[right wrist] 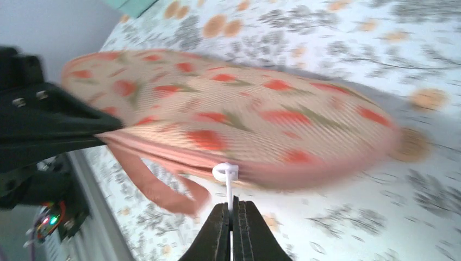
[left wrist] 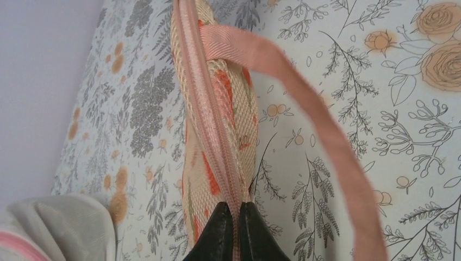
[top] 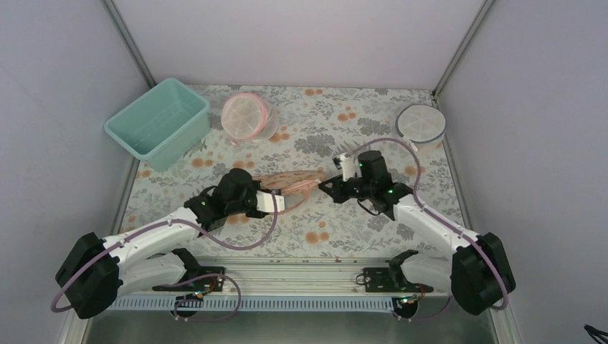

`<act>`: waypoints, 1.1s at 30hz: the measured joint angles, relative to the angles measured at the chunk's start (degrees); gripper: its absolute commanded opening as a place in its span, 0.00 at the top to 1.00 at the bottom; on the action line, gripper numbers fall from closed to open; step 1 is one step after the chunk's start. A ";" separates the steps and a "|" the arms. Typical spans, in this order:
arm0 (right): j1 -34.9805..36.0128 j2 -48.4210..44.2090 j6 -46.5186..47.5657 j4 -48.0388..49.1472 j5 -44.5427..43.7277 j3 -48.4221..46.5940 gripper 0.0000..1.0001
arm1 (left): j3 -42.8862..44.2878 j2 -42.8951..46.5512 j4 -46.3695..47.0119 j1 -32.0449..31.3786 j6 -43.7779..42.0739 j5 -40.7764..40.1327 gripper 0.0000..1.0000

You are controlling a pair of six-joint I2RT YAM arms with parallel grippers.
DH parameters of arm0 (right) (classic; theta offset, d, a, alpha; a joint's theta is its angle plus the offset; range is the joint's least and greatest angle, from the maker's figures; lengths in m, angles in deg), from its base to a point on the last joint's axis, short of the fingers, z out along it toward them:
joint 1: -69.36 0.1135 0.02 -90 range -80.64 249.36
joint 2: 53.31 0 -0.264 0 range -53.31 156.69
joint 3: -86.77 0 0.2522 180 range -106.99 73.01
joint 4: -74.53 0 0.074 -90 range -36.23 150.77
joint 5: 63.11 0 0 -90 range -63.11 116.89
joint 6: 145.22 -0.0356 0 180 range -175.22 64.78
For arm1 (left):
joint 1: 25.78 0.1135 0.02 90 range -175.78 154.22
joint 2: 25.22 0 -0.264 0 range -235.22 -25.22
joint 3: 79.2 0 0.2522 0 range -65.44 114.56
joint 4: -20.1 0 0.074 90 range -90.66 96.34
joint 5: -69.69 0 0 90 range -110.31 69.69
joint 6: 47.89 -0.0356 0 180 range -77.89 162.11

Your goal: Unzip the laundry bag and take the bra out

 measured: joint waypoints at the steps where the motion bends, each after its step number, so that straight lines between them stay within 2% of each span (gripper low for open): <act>1: -1.88 -0.85 -0.13 -0.81 -0.24 0.70 0.96 | -0.13 0.13 -0.02 0.07 -0.35 -0.26 0.98; 7: -8.61 -2.29 -0.55 -2.45 0.96 3.98 0.96 | -0.50 1.42 0.17 0.94 -1.46 -0.46 0.98; 8: -8.66 -2.10 -0.55 -2.40 1.84 4.07 0.96 | -0.90 1.79 0.42 1.38 -1.84 -0.50 0.90; 10: -8.31 -1.29 -0.55 -1.49 3.30 4.07 0.96 | -1.75 2.27 0.79 2.60 -2.32 -0.63 0.41; 11: -7.58 -0.59 -0.59 -0.87 3.72 4.07 0.96 | -2.21 2.45 0.90 3.50 -2.47 -0.63 0.25; 13: -5.86 0.55 -0.79 -0.04 3.98 4.07 0.96 | -2.40 2.62 0.13 4.83 -2.64 -0.50 0.16; 17: 0.50 2.23 -1.33 2.78 4.96 4.07 0.96 | 0.24 2.75 -4.98 4.46 -1.88 3.89 0.15; 22: 7.78 3.76 -2.16 6.95 6.99 4.02 0.96 | 3.65 2.29 -6.58 -1.44 2.34 9.49 0.17; 24: 8.59 4.28 -2.45 7.65 7.45 3.89 0.96 | 3.56 1.42 -6.01 -3.15 5.40 10.16 0.25; 28: 9.18 4.79 -2.80 8.70 7.78 3.78 0.96 | 2.49 -0.70 -3.08 -3.58 11.89 9.49 0.51; 33: 9.75 4.76 -2.71 8.76 8.04 3.50 0.96 | 1.49 -1.75 -0.26 -3.61 15.34 8.02 0.55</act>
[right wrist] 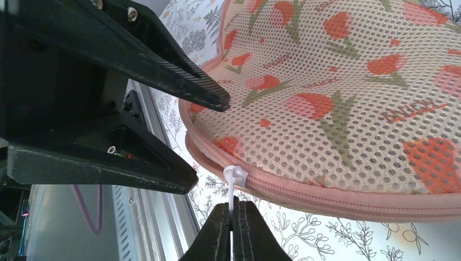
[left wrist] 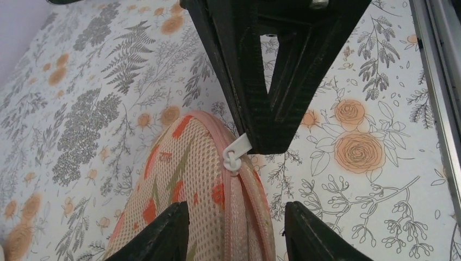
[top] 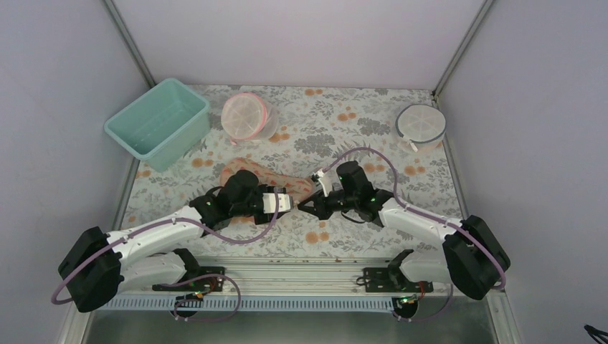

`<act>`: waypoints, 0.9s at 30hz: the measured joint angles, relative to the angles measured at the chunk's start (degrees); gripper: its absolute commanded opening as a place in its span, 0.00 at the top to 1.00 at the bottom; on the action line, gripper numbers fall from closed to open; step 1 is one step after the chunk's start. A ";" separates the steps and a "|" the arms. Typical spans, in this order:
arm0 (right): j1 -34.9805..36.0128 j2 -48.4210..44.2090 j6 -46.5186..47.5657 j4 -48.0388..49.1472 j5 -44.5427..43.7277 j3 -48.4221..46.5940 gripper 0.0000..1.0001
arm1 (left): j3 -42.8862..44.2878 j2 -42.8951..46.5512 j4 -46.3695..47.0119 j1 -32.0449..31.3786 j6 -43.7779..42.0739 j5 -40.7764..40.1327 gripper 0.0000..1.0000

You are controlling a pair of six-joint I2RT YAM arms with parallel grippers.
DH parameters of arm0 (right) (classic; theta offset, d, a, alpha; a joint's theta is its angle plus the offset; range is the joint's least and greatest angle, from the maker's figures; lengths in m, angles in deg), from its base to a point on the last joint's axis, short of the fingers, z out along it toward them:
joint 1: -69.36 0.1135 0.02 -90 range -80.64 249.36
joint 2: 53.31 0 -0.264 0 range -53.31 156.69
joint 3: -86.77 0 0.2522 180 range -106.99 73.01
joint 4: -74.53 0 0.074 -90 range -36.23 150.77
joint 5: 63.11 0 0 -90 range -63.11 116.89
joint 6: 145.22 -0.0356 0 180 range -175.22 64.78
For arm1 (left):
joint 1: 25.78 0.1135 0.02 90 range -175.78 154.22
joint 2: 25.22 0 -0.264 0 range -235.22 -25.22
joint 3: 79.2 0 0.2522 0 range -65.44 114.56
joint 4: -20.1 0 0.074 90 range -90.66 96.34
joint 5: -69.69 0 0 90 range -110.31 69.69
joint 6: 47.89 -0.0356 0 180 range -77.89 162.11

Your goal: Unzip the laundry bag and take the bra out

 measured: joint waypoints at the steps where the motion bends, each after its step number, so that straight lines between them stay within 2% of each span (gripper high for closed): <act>1: 0.04 0.00 0.00 0.04 0.07 -0.02 0.96 | -0.15 -0.11 0.52 0.00 0.24 -0.09 0.57; 6: 0.07 -0.37 0.04 0.07 0.22 -0.02 0.96 | -1.11 -0.81 2.67 -0.13 1.31 -0.39 0.97; 14: -1.49 -1.51 0.15 -2.05 -2.14 -0.13 0.96 | -1.73 -0.61 3.76 -0.39 -1.70 -0.92 0.98; 19: -9.31 -1.29 0.28 -4.85 -6.47 -0.09 0.96 | -2.43 0.90 3.45 -0.44 -8.87 -1.79 0.98; 27: -11.74 6.05 2.16 -6.84 -9.84 -1.73 0.96 | -2.43 1.64 -0.46 -0.48 -15.45 0.63 0.98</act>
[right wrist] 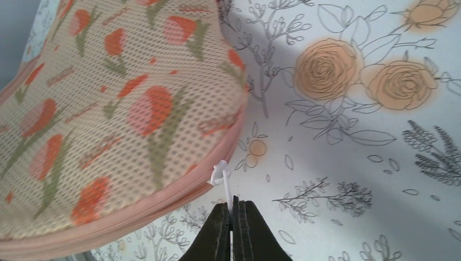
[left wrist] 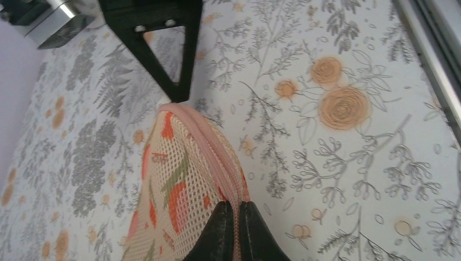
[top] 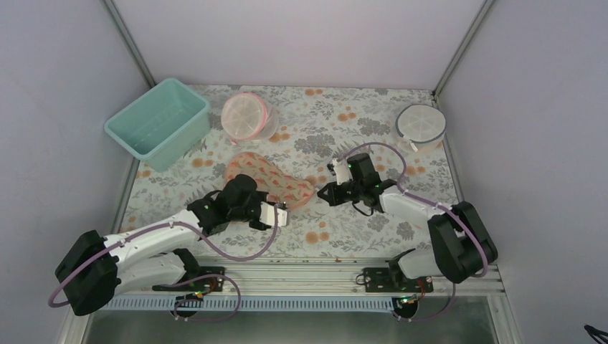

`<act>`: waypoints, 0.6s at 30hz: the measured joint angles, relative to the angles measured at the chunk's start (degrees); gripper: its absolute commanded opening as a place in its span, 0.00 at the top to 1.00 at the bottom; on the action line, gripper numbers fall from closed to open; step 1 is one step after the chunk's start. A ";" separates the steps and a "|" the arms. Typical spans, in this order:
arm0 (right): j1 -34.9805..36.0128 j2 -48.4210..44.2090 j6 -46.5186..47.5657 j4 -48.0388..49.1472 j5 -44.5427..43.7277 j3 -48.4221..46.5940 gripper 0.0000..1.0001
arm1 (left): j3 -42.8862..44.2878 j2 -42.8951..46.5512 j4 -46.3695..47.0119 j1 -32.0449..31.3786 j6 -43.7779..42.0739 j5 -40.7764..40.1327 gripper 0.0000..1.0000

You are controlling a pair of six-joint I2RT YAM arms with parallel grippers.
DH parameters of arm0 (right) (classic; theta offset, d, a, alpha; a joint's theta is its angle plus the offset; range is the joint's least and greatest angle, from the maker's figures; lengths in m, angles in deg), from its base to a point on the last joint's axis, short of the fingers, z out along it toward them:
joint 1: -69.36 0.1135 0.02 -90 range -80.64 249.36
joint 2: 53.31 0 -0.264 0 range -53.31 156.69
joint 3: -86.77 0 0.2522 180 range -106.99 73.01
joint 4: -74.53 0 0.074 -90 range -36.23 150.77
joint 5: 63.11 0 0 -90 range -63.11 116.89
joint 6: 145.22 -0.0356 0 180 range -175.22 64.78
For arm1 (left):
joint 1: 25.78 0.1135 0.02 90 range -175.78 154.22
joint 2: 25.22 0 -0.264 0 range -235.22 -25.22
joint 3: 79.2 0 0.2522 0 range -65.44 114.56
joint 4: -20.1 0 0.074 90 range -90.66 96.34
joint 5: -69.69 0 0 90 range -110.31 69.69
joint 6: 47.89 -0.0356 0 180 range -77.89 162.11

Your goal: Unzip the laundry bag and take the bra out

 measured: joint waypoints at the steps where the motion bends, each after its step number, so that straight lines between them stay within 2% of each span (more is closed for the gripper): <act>1: -0.24 1.03 0.13 -0.13 -0.07 -0.50 0.96 | 0.00 0.13 -0.81 0.00 -0.66 0.42 0.98; 8: -1.79 4.92 1.33 -1.42 1.22 -2.49 0.96 | 0.00 2.23 -4.46 0.02 -4.52 2.38 0.98; 18: -1.60 3.85 1.33 1.46 6.80 -0.07 0.96 | 0.59 5.05 -8.96 5.29 -2.23 10.25 0.98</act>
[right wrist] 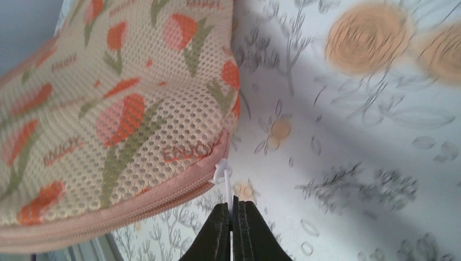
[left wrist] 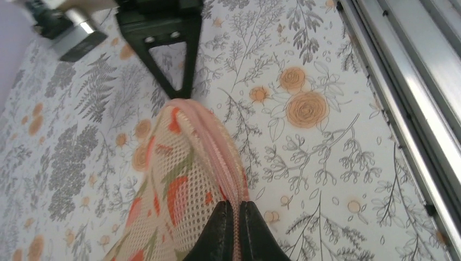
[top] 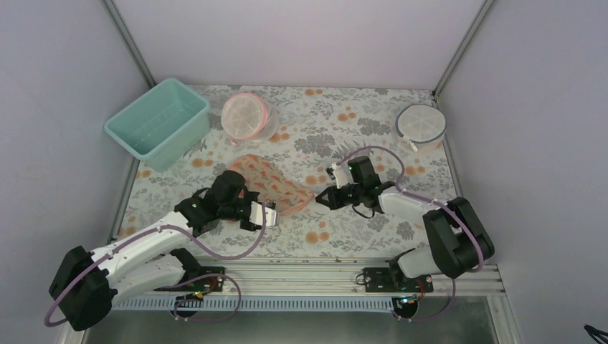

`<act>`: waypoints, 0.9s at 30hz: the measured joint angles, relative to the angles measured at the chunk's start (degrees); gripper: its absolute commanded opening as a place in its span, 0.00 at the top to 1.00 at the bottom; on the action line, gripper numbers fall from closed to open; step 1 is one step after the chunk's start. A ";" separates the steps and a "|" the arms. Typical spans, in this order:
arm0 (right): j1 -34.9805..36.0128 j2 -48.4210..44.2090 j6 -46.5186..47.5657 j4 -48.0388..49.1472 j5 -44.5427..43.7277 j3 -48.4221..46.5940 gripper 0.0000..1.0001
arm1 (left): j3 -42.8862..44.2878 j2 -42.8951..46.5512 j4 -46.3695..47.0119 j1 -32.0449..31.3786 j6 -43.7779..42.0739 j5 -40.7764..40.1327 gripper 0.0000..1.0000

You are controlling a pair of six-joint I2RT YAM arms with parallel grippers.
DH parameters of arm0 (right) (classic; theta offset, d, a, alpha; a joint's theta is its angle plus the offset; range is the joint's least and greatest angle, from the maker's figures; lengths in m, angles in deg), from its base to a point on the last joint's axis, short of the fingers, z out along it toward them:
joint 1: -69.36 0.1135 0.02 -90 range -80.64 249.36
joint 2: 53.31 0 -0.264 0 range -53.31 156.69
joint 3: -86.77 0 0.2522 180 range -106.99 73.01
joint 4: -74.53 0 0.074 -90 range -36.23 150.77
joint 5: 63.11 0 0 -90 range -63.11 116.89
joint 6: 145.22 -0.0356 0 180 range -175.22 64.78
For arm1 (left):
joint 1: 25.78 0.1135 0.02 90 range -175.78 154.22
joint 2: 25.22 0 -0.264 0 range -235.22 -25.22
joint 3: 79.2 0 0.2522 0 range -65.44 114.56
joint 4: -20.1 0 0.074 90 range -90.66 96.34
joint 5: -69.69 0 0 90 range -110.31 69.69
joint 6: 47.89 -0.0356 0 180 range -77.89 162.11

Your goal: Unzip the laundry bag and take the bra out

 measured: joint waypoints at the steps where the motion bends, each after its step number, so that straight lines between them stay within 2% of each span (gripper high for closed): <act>1: 0.39 -0.33 -0.02 0.59 0.35 0.98 0.96 | -0.15 0.44 -0.37 0.68 -0.52 0.37 0.98; 2: 0.79 -0.61 -0.15 1.09 0.55 1.99 0.96 | -0.44 0.90 -0.66 1.36 -1.25 0.59 0.87; 3: 1.36 -0.98 -0.37 1.51 0.66 3.15 0.96 | -0.85 1.29 -0.85 1.95 -1.81 0.68 0.59; 4: 1.95 -1.31 -0.61 1.66 0.63 3.98 0.96 | -1.36 1.51 -1.05 2.43 -2.14 0.70 0.40; 6: 3.80 -2.38 -1.84 2.38 0.63 5.57 0.96 | -1.64 1.36 -2.38 2.89 -1.53 1.27 0.28; 10: 8.68 -4.96 -6.56 6.62 1.42 7.48 0.96 | 0.28 0.81 -4.33 2.16 4.81 7.08 0.25; 14: 13.75 -5.53 -10.38 9.70 1.55 7.50 0.96 | 0.85 0.39 -0.55 -2.36 12.61 8.39 0.22; 17: 16.17 -5.49 -12.61 11.02 1.55 7.50 0.96 | -0.74 -1.57 4.07 -5.90 18.18 2.71 0.20; 22: 18.75 -4.61 -15.06 13.11 1.49 7.48 0.96 | -1.73 -5.70 7.67 -8.59 24.28 -7.30 0.31; 27: 19.04 -4.61 -15.80 13.16 1.49 7.45 0.96 | -1.73 -6.99 10.01 -10.38 26.05 -12.37 0.39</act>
